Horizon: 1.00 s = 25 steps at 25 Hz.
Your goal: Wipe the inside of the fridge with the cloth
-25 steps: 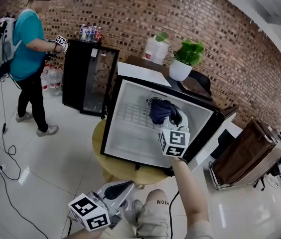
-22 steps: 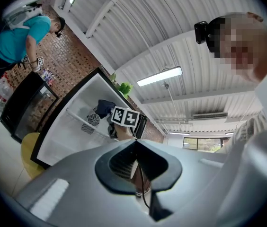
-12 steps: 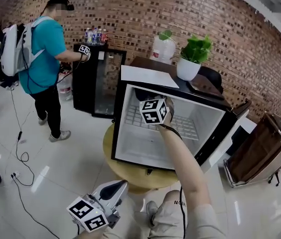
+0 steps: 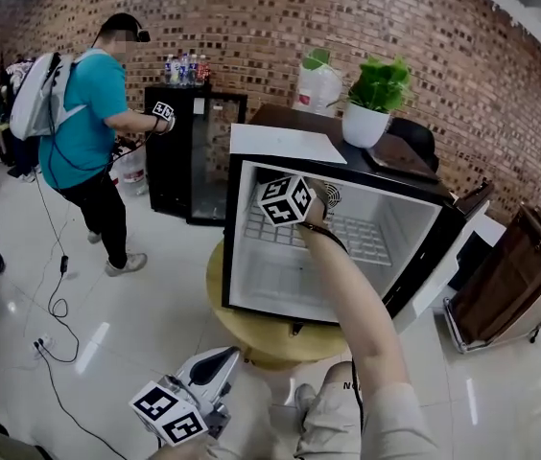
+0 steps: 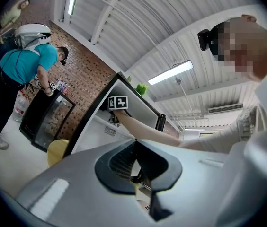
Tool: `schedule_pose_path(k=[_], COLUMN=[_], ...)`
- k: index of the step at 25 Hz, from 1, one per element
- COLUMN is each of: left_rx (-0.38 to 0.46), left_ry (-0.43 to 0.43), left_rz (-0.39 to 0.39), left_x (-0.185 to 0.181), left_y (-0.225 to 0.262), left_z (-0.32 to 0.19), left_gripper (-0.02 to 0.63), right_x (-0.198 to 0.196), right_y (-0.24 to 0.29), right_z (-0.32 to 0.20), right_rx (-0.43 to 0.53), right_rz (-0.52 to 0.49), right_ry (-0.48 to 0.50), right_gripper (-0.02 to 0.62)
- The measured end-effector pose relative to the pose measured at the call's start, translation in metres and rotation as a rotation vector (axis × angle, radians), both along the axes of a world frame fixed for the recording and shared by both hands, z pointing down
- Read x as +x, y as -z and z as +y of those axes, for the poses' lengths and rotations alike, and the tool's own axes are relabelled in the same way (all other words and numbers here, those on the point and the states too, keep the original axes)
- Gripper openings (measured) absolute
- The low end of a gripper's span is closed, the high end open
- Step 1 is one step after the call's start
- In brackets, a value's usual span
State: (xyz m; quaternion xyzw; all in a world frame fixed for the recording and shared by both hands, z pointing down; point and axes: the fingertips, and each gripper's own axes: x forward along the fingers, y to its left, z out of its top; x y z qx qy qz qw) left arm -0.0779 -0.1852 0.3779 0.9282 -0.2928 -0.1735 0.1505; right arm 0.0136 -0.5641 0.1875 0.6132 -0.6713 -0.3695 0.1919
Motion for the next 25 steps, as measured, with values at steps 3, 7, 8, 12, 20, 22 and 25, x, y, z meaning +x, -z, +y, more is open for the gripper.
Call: schedule_pose_path(k=[3, 7, 8, 12, 20, 22, 25], left_rx=[0.003, 0.004, 0.003, -0.005, -0.022, -0.022, -0.021], left_ry=[-0.007, -0.012, -0.013, -0.018, -0.024, -0.025, -0.025], left_rz=[-0.004, -0.006, -0.007, -0.01, -0.023, -0.024, -0.022], left_x=[0.003, 0.006, 0.007, 0.01, 0.016, 0.018, 0.019], left_y=[0.001, -0.001, -0.003, -0.009, -0.014, -0.016, -0.018], left_z=[0.004, 0.006, 0.005, 0.006, 0.002, 0.003, 0.003], left_gripper=[0.002, 0.002, 0.002, 0.002, 0.002, 0.002, 0.002], right_x=[-0.019, -0.035, -0.039, -0.054, -0.011, 0.0, 0.005], right_y=[0.001, -0.003, -0.004, -0.011, -0.017, -0.023, -0.042], right_z=[0.024, 0.072, 0.088, 0.152, 0.123, 0.092, 0.046], right_rx=[0.06, 0.136, 0.154, 0.182, 0.125, 0.078, -0.021], right_rz=[0.068, 0.081, 0.078, 0.085, 0.163, 0.198, 0.27], right_ry=[0.057, 0.132, 0.163, 0.32, 0.155, 0.069, -0.02], right_gripper=[0.037, 0.035, 0.035, 0.035, 0.038, 0.038, 0.038])
